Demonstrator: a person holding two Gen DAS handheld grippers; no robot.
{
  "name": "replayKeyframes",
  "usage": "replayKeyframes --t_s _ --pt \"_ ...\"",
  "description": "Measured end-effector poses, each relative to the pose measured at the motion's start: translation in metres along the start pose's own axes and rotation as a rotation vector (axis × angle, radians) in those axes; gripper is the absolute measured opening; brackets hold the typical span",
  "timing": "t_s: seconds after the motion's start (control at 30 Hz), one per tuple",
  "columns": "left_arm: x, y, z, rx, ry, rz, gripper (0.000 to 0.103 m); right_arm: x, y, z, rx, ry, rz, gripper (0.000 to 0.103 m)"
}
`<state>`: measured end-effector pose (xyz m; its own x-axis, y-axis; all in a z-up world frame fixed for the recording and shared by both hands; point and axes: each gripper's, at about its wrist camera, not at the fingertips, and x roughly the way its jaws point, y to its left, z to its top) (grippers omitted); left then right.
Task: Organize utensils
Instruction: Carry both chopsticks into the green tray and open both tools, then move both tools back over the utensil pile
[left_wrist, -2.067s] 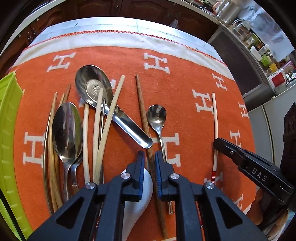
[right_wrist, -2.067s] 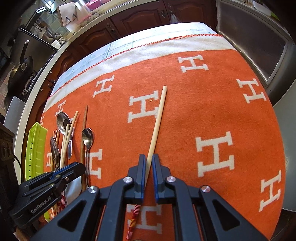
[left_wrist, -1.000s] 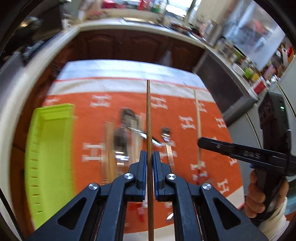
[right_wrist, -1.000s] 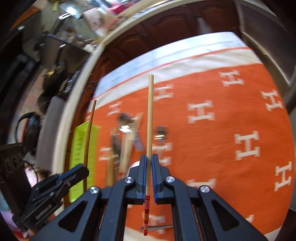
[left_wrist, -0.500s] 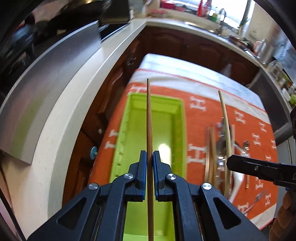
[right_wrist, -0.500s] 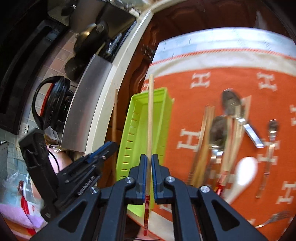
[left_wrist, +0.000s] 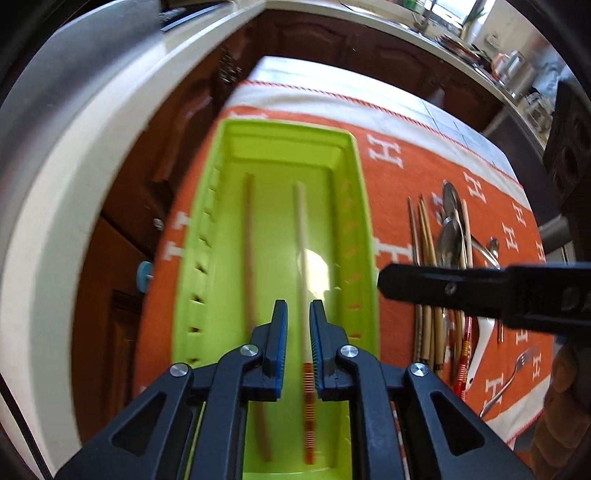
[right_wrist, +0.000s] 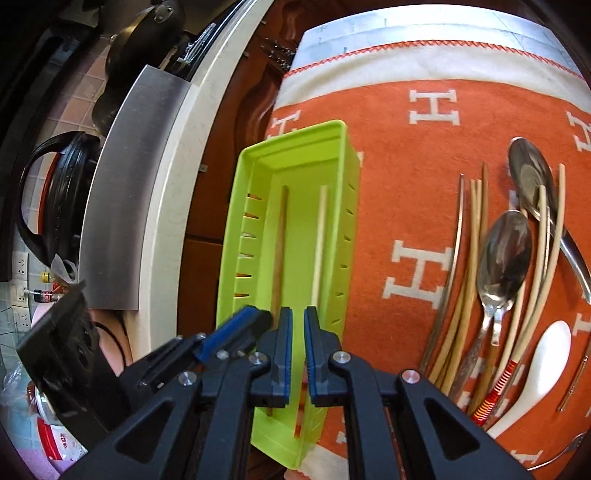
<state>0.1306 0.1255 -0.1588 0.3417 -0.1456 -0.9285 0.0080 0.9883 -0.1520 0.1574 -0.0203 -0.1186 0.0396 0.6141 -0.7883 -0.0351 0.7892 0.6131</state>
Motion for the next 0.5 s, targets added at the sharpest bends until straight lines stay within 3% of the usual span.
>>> replayKeyframes --t_s 0.23,0.4,0.5 --pt "0.008 -0.018 -0.007 0.016 0.027 -0.059 0.018 -0.025 -0.012 -0.003 -0.022 -0.070 -0.067 0.007" --pt "0.000 -0.020 -0.003 0.001 0.008 -0.059 0.022 -0.037 -0.033 -0.009 -0.011 -0.099 -0.109 0.007" --pt "-0.006 -0.015 -0.003 -0.027 0.010 -0.048 0.033 -0.041 -0.048 -0.015 -0.002 -0.108 -0.140 0.007"
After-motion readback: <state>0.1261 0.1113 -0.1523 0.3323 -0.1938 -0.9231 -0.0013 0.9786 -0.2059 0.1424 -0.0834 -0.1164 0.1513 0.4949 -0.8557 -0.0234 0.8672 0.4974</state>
